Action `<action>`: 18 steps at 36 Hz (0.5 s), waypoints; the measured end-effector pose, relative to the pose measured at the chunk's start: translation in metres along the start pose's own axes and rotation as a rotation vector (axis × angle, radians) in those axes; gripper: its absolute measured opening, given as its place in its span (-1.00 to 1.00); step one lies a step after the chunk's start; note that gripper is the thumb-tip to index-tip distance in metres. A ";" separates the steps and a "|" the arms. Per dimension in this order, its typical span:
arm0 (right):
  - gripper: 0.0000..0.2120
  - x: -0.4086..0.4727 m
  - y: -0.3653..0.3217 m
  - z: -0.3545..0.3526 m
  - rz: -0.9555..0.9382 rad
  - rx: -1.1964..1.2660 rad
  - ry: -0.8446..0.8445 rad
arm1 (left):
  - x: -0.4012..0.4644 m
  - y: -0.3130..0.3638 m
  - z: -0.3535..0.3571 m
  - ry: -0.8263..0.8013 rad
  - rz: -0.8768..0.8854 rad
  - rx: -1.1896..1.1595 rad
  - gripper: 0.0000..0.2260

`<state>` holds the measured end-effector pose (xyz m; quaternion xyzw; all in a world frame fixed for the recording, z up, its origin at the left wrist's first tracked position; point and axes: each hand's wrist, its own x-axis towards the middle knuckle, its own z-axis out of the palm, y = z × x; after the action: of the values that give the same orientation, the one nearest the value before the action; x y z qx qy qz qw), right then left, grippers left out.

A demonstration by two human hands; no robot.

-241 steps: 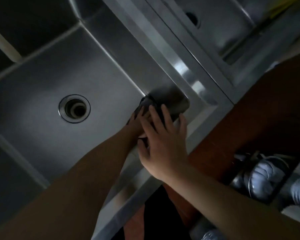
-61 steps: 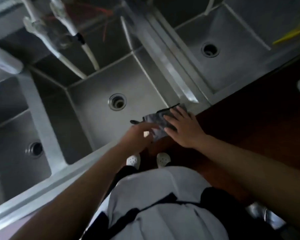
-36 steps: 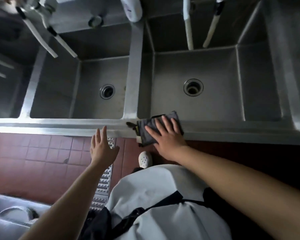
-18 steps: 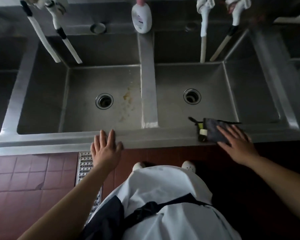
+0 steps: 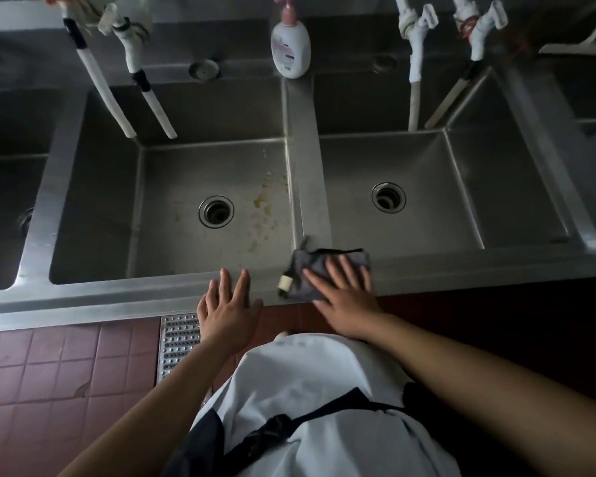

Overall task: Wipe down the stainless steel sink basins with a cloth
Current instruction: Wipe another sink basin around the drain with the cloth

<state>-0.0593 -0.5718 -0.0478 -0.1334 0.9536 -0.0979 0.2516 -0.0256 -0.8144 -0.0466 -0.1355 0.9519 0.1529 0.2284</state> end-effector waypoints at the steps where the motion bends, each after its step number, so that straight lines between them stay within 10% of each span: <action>1: -0.44 0.006 -0.014 0.000 -0.034 -0.004 -0.012 | 0.000 0.000 -0.002 -0.006 -0.004 -0.007 -0.40; 9: -0.44 0.013 -0.010 -0.004 -0.187 -0.002 -0.003 | 0.000 0.032 -0.021 0.038 -0.056 -0.121 -0.42; 18: -0.46 -0.041 0.139 -0.019 0.004 0.002 0.086 | 0.002 0.154 0.007 -0.056 0.336 -0.011 -0.31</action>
<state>-0.0634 -0.4258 -0.0482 -0.1269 0.9636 -0.1042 0.2108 -0.0751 -0.6717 -0.0180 0.0285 0.9535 0.1979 0.2255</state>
